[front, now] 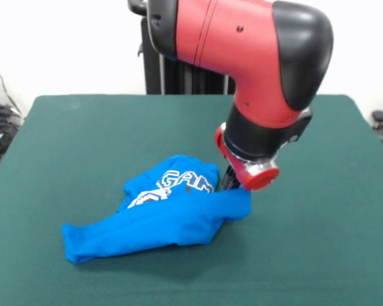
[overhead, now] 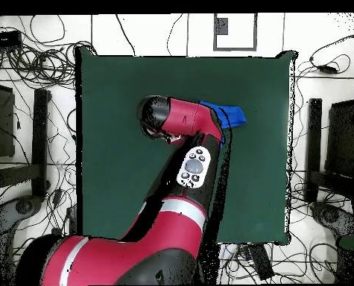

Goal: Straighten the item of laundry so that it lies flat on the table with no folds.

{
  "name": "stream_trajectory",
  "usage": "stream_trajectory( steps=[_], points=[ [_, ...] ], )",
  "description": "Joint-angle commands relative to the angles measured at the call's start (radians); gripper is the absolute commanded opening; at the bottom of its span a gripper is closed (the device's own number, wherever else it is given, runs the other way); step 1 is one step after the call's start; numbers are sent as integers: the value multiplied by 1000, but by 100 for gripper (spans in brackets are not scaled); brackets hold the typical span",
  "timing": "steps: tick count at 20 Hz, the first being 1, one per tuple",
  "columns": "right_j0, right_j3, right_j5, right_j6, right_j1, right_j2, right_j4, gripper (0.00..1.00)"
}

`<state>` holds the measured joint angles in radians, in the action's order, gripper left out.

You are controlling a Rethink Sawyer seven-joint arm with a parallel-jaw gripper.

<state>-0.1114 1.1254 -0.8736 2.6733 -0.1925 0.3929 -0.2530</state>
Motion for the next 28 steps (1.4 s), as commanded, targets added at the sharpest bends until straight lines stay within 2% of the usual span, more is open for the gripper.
stream_trajectory(
  steps=[1, 18, 28],
  points=[
    [-38, 81, -78, 184, -71, -48, -37, 0],
    [-21, 51, -64, 167, -50, -64, -21, 0],
    [-11, 58, -7, 171, -26, -84, -34, 0]
  ],
)
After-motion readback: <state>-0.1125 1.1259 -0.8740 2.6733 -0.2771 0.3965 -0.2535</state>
